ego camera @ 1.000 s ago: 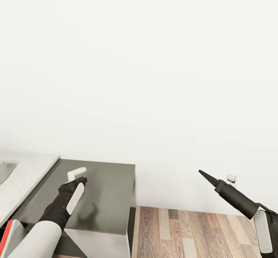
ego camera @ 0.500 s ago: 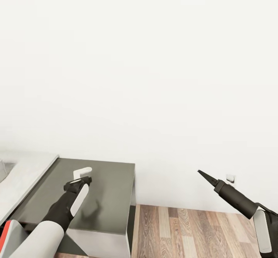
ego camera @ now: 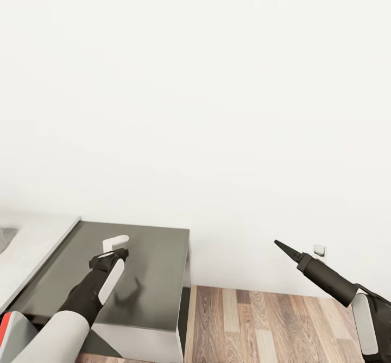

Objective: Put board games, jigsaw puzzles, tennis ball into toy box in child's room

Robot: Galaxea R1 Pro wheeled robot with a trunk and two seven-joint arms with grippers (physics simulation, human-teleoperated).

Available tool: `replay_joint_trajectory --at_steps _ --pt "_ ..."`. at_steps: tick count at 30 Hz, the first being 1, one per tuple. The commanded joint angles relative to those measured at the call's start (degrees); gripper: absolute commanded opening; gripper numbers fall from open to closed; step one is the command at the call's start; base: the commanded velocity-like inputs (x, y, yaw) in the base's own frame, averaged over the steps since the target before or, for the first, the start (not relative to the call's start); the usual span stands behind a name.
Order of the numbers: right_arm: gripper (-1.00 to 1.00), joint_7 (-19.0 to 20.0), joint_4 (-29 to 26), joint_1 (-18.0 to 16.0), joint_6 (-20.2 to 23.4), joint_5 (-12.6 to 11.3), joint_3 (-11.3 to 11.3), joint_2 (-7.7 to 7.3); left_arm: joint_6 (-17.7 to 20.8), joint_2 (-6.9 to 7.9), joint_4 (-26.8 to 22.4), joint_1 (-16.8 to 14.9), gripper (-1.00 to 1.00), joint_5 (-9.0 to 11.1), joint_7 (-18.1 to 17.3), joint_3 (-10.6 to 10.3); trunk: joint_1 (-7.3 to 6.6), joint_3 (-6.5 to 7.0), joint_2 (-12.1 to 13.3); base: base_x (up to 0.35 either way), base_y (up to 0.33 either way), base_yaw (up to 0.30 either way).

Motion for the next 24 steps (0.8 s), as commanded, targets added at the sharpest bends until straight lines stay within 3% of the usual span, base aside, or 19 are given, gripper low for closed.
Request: replay_joint_trajectory --at_steps 1,9,24 --pt "1.0 0.1 0.0 -0.1 0.3 -0.2 0.0 0.0 0.2 0.11 -0.1 0.0 1.0 0.5 0.5 -0.3 0.03 -0.2 -0.1 0.001 0.0 0.0" --pt "1.0 0.0 0.0 -0.1 0.3 -0.1 0.0 0.0 0.1 0.27 -0.1 0.0 1.0 0.5 0.5 -0.3 0.03 -0.81 -0.1 0.0 0.0 0.0" --pt "1.0 -3.8 0.0 -0.1 0.5 -0.4 0.0 0.08 0.1 0.47 -0.1 0.0 1.0 0.5 0.5 -0.2 0.03 -1.97 -0.1 0.0 0.0 0.0"
